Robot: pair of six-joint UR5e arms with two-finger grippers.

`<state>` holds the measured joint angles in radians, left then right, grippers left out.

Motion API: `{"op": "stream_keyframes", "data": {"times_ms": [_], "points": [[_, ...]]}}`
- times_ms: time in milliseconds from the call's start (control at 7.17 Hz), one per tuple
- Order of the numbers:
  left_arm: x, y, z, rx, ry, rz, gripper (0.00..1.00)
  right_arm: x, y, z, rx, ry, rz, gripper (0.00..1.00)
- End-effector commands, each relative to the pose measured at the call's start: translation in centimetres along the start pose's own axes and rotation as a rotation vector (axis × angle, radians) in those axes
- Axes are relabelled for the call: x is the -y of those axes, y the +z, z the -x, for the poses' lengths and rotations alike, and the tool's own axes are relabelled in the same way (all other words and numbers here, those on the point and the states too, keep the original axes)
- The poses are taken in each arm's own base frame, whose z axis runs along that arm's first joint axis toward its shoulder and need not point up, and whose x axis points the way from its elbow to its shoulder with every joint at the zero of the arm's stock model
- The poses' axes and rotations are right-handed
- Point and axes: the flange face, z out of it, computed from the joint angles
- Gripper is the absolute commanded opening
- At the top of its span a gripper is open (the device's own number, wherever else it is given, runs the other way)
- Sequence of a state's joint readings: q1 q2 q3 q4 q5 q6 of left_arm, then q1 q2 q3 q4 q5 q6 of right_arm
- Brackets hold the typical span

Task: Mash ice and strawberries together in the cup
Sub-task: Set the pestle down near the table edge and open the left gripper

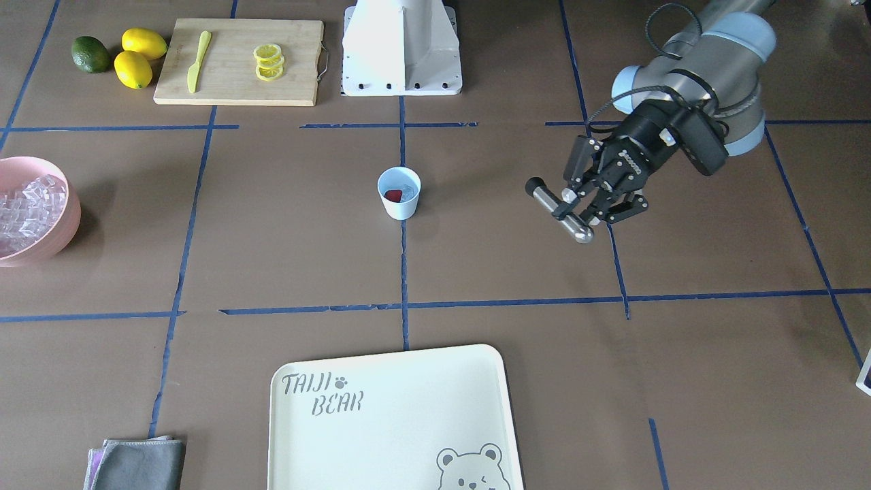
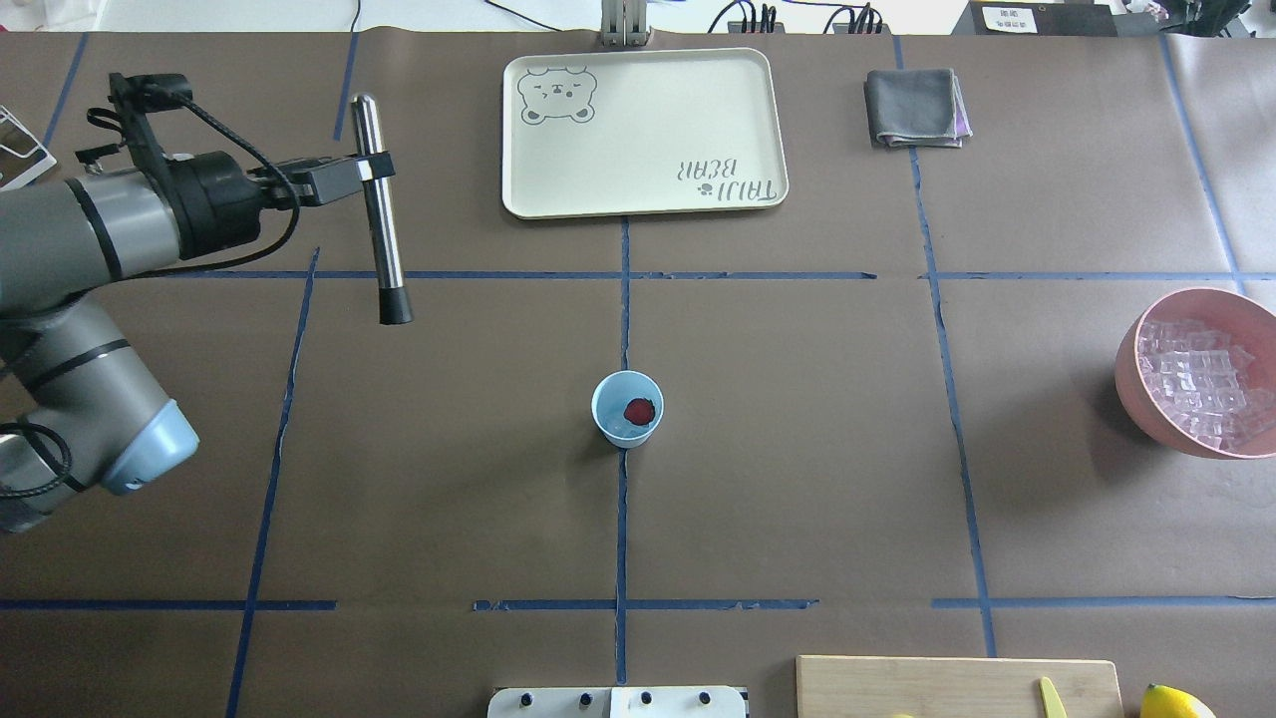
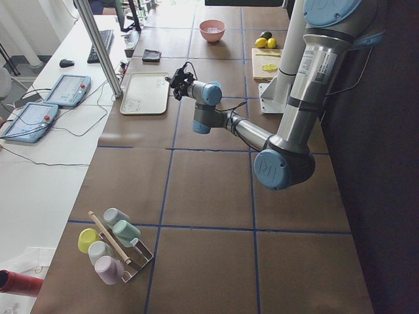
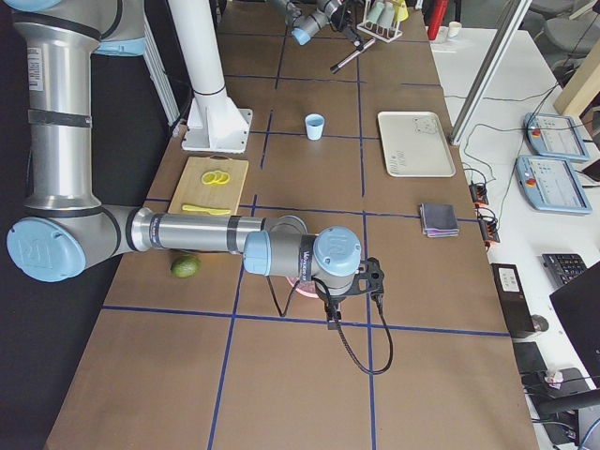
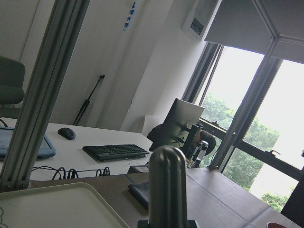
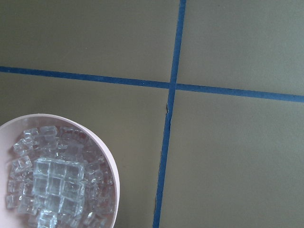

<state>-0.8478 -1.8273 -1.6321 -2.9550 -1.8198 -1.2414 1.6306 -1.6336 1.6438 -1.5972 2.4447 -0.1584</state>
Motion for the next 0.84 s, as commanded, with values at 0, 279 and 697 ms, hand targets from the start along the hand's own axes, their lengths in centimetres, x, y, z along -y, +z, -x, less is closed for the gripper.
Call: {"op": "stream_keyframes", "data": {"times_ms": [0, 279, 697], "points": [[1.8, -4.7, 6.5, 0.149, -0.211, 0.231, 0.0, -0.2, 0.0, 0.0, 0.0, -0.003, -0.002, 0.99], [2.2, -7.0, 10.6, 0.313, -0.373, 0.381, 0.0, 0.1, -0.2, 0.3, -0.002, -0.012, -0.007, 0.99], [2.7, -17.4, 18.6, 0.393, -0.396, 0.402, 0.0, 0.2, -0.3, 0.4, -0.003, -0.014, -0.009, 0.99]]}}
